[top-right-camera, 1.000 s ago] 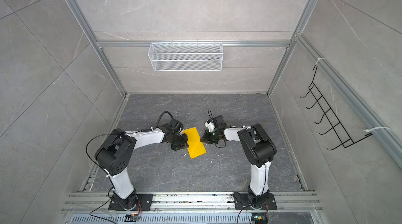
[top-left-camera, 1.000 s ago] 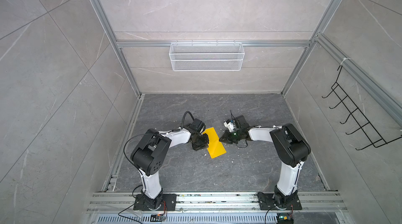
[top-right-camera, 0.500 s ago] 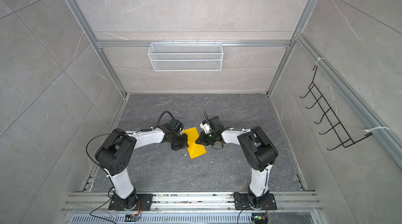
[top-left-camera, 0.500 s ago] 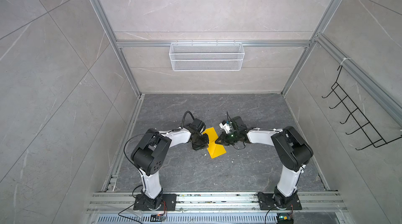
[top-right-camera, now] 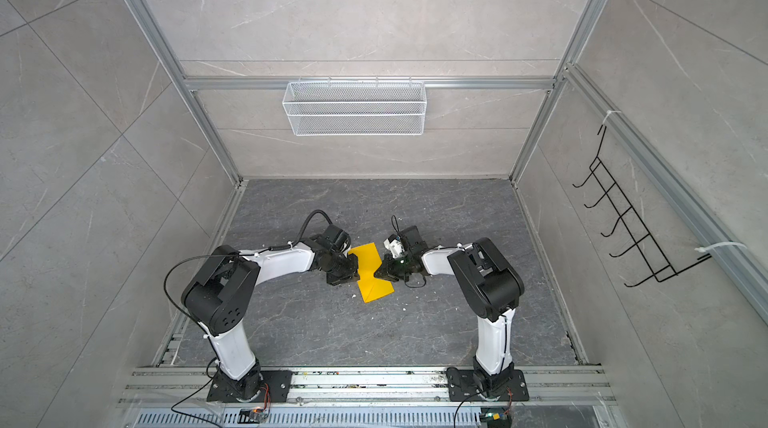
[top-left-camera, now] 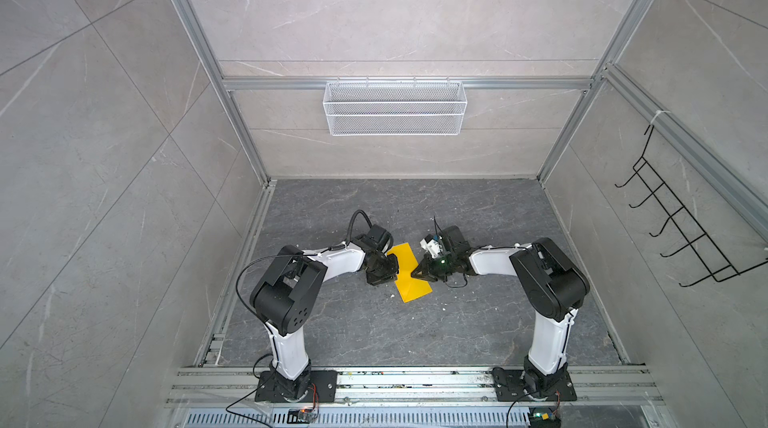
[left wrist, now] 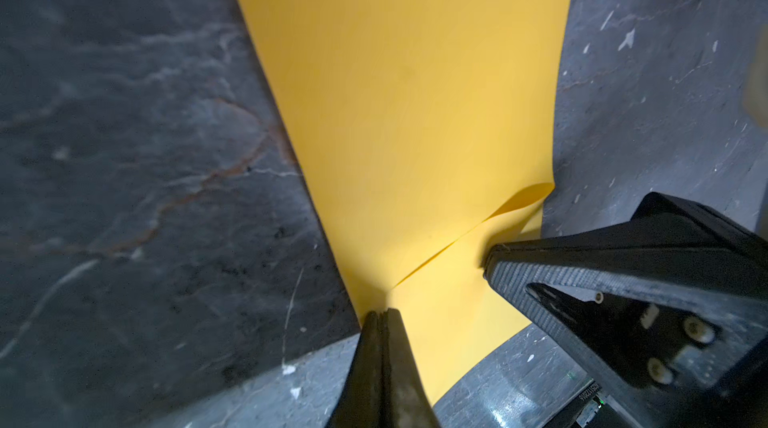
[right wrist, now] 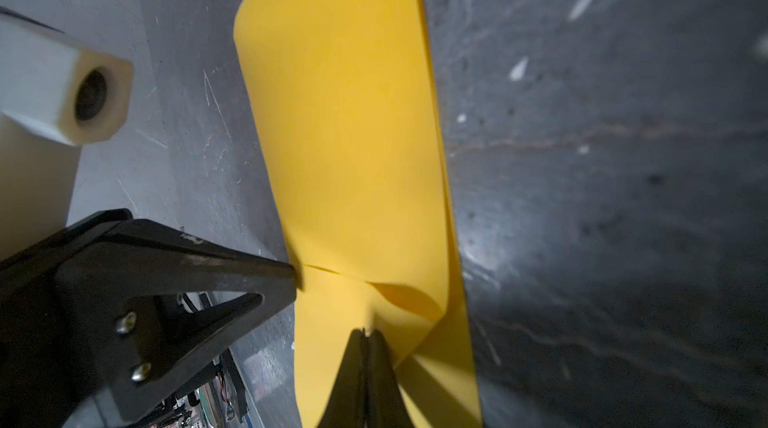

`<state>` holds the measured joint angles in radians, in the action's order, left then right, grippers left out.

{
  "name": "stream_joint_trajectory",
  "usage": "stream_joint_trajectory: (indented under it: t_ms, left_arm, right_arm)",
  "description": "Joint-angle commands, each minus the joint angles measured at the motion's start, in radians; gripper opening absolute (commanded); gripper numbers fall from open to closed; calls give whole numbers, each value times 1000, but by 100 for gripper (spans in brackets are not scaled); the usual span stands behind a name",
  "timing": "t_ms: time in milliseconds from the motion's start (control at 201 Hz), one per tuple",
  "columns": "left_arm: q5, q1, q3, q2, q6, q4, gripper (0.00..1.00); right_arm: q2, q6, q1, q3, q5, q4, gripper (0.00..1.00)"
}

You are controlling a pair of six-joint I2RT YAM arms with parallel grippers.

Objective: Fold a paper plane with a square sheet of paper (pick it up from the middle)

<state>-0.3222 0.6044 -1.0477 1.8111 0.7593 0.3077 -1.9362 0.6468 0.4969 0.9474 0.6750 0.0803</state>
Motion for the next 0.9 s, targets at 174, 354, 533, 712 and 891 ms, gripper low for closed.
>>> stream_joint_trajectory:
  t_ms: [174,354,533,712,891]
  left_arm:
    - [25,108,119,-168,204,-183,24]
    - [67,199,161,-158,296,-236,20]
    - [109,215,196,-137,340,-253,16]
    - [104,216,210,-121,352,-236,15]
    - [109,215,221,-123,355,-202,14]
  right_arm:
    - [-59,75,-1,-54,-133,-52,7]
    - [-60,74,-1,-55,-147,-73,6]
    - [-60,73,-1,-54,-152,-80,6]
    - [-61,68,-1,-54,-155,-85,6]
    - [-67,70,-1,-54,-159,-88,6]
